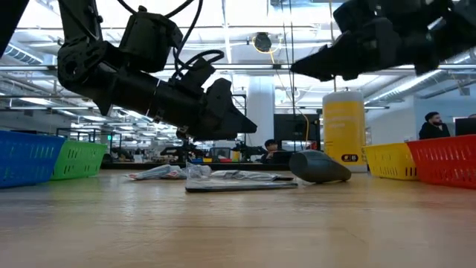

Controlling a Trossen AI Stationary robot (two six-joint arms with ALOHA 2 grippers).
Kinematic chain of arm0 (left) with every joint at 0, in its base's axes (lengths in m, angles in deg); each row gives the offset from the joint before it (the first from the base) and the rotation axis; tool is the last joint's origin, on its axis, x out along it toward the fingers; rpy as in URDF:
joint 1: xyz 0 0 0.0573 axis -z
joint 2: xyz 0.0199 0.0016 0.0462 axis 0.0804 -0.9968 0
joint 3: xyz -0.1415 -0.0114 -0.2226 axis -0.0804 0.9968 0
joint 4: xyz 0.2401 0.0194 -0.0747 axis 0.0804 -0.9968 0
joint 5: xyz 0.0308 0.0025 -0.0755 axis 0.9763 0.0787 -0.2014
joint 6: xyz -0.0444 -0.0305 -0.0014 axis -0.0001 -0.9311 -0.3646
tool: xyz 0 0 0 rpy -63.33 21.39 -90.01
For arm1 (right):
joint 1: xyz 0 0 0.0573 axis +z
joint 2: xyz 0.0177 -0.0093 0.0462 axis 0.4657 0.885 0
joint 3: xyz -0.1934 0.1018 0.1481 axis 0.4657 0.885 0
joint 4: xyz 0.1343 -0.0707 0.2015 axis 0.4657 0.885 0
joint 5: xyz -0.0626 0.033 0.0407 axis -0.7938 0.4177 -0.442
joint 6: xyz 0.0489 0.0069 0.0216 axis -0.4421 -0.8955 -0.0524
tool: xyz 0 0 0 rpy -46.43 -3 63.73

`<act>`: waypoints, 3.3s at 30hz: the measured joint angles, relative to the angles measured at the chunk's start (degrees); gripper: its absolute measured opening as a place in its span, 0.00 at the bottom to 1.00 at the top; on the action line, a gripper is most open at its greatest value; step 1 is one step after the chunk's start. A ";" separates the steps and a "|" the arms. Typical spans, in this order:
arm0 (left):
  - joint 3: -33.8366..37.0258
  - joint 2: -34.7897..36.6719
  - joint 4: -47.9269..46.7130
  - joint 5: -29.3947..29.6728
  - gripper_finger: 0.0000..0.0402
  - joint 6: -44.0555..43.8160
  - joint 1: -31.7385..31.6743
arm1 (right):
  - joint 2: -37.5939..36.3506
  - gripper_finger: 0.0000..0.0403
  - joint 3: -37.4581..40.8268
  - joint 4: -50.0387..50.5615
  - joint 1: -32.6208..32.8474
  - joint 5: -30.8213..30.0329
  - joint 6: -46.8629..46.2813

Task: Pick & Place Travel size toiletries
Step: Put the black comb into the blue bin

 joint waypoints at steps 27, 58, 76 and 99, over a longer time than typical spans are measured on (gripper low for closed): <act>-23.08 8.30 -69.57 -25.28 0.76 13.28 -6.48 | 26.30 0.59 1.64 -25.63 -2.82 -13.33 -7.29; -27.71 -1.76 -69.51 -40.16 0.33 33.42 -16.99 | 36.29 0.57 4.29 -30.10 1.22 -18.16 -14.93; -27.52 5.07 -69.60 -31.23 0.06 30.43 -15.02 | 36.29 0.56 4.31 -30.52 1.14 -18.21 -14.62; -27.10 1.83 -78.10 -33.12 0.70 24.21 -18.33 | 36.27 0.56 4.31 -29.88 1.12 -18.21 -14.79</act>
